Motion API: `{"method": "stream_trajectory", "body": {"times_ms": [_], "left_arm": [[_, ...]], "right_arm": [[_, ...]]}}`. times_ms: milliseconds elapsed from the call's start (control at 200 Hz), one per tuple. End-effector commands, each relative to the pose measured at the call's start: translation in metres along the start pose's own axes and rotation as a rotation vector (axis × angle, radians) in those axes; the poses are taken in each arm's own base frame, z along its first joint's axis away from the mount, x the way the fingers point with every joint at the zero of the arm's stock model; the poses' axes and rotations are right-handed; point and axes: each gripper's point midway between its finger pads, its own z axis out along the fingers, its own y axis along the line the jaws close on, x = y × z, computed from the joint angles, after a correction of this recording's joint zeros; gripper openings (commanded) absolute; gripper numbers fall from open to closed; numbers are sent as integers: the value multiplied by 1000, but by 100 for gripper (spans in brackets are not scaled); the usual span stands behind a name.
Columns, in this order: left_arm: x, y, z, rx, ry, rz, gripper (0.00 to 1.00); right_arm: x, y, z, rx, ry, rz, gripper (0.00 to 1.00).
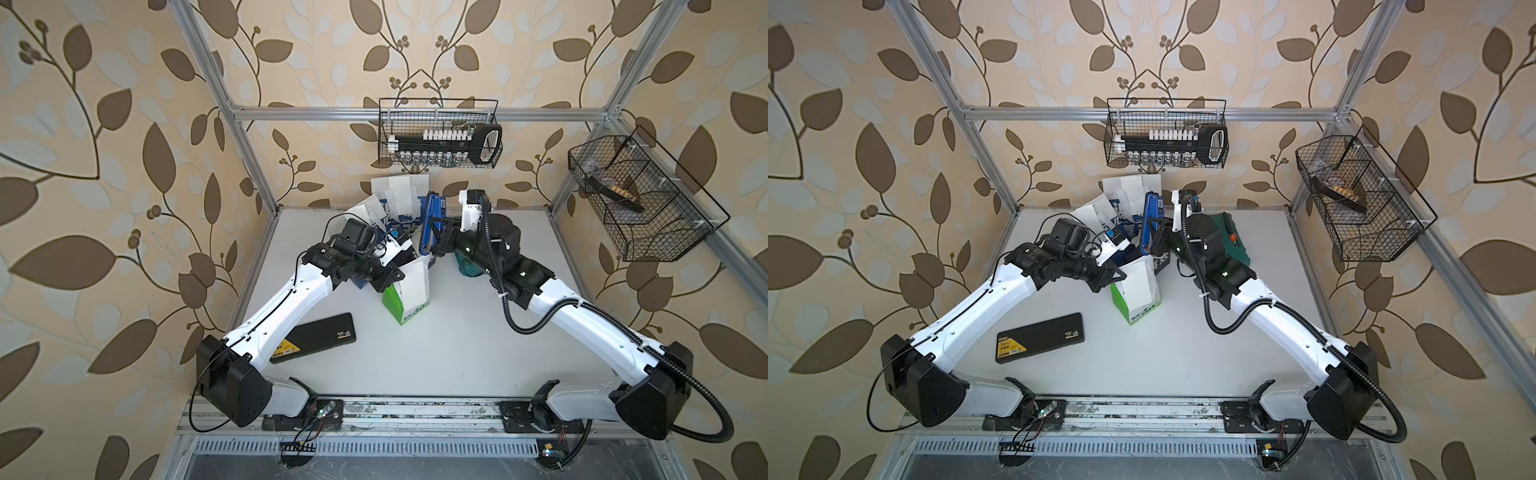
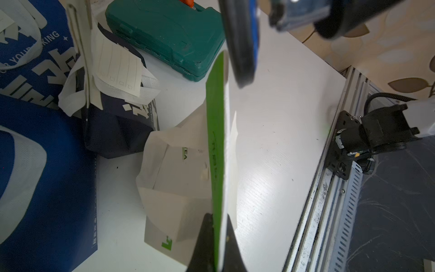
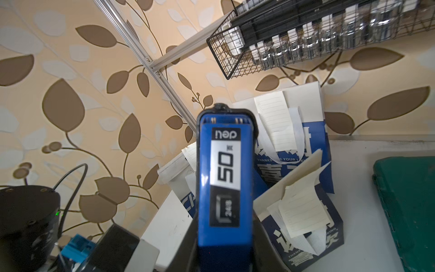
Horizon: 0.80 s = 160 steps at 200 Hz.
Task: Staple the receipts to the bags
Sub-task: Pick up the takeout bag from the center of the board.
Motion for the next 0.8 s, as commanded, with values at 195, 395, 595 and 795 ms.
{"method": "stream_trajectory", "body": {"times_ms": [195, 395, 595, 795], "left_arm": [[-13, -14, -4, 58, -62, -33, 0], [-11, -14, -3, 63, -52, -42, 0], [-11, -16, -2, 72, -54, -50, 0], [-16, -12, -4, 51, -70, -53, 0]], "right_arm": [[-25, 46, 4, -127, -103, 22, 0], [-32, 61, 2, -171, -140, 18, 0], [-36, 62, 10, -154, -148, -3, 0], [-21, 55, 17, -133, -106, 3, 0]]}}
